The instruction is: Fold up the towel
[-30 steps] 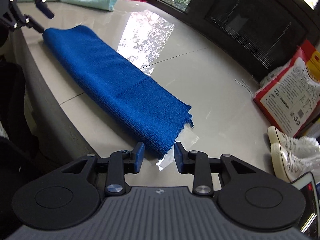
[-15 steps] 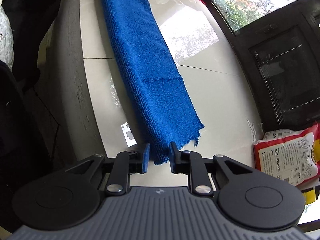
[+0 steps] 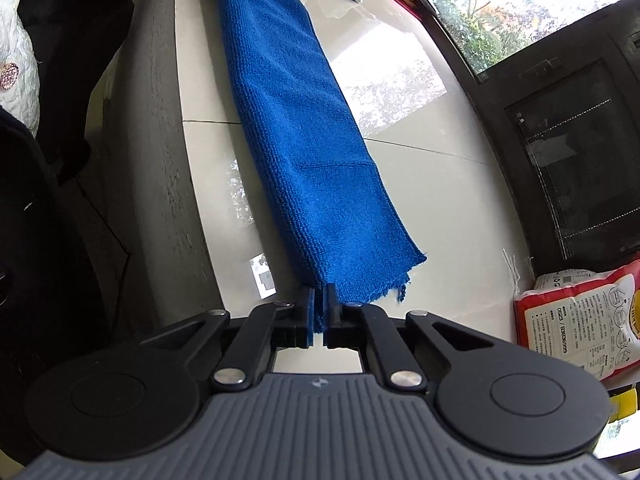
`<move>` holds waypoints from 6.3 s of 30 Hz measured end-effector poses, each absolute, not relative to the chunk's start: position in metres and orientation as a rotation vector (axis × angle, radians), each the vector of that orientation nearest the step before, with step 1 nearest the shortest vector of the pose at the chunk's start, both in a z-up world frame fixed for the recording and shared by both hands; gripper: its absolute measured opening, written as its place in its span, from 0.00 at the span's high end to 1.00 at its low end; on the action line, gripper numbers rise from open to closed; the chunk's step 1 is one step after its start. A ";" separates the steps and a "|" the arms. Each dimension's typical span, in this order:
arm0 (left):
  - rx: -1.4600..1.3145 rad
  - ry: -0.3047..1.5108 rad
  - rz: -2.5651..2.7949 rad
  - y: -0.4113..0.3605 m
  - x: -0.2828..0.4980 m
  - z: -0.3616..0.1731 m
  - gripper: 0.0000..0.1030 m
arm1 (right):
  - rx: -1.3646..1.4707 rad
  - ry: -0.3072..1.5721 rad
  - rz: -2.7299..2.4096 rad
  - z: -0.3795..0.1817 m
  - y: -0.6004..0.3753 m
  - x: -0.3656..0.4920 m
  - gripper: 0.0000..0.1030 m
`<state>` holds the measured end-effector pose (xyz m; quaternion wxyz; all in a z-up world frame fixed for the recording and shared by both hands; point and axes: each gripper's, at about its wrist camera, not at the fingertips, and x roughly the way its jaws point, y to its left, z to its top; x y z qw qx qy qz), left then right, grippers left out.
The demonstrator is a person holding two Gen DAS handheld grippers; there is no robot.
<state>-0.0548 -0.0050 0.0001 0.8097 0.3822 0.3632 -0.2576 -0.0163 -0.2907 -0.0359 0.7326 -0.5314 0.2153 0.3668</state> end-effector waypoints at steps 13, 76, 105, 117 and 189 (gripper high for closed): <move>0.665 0.756 -0.509 0.014 -0.034 0.019 0.92 | -1.154 0.412 0.762 -0.020 -0.284 -0.007 0.96; 0.389 0.762 -0.309 0.054 0.050 0.008 0.58 | -0.906 0.497 0.592 -0.012 -0.263 0.079 0.65; 0.172 0.699 -0.305 0.029 0.012 0.023 0.41 | -0.439 0.630 0.563 0.016 -0.267 0.050 0.57; 0.000 0.674 -0.283 0.024 -0.004 0.013 0.20 | -0.312 0.620 0.543 0.017 -0.266 0.030 0.34; -0.097 0.688 -0.073 0.005 -0.020 -0.015 0.00 | -0.087 0.652 0.467 -0.010 -0.235 0.013 0.00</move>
